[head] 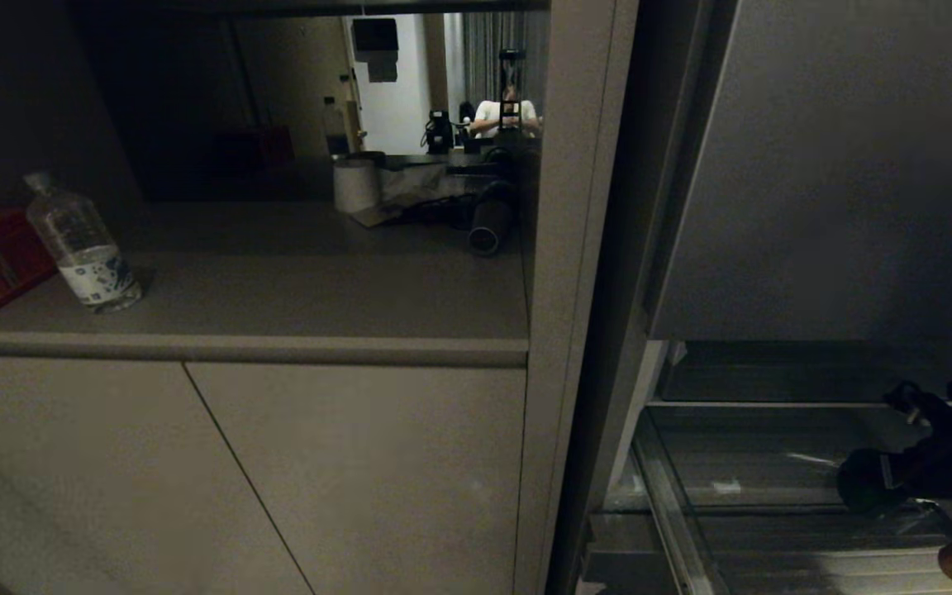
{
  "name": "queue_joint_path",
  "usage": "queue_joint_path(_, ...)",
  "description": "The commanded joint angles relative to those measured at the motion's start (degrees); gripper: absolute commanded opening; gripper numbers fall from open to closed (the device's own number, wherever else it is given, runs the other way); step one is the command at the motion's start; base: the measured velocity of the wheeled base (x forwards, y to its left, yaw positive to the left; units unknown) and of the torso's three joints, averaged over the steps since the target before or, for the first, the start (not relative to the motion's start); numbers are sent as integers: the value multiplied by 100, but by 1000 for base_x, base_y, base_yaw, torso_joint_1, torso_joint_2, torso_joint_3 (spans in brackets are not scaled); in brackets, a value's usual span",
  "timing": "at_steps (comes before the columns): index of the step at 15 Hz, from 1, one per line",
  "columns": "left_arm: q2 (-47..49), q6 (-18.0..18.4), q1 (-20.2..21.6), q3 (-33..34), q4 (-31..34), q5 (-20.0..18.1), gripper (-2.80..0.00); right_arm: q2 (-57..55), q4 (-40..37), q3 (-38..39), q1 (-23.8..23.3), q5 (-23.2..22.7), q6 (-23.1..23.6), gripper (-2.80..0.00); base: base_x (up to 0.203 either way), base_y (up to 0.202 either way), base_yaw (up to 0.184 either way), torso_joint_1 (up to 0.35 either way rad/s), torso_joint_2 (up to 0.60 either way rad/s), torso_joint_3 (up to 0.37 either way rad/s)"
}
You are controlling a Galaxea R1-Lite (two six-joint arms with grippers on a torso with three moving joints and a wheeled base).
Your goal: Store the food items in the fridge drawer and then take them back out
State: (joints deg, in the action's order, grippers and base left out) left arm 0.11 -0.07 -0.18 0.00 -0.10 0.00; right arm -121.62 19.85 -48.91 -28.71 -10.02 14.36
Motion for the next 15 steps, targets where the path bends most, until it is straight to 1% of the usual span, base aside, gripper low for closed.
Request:
queue_joint_path(1,7,-1,1,0,-1,0,-280,665,10,387,-3,-1,17,-280,0,0,0,0,0,0)
queue_joint_path(6,7,-1,1,0,1,0,-280,1816,10,1397,-3,0,14,-280,0,0,0,0,0,0)
queue_joint_path(15,7,-1,1,0,-2,0,-280,3455,37,2473,6,-9,-40,-280,0,0,0,0,0,0)
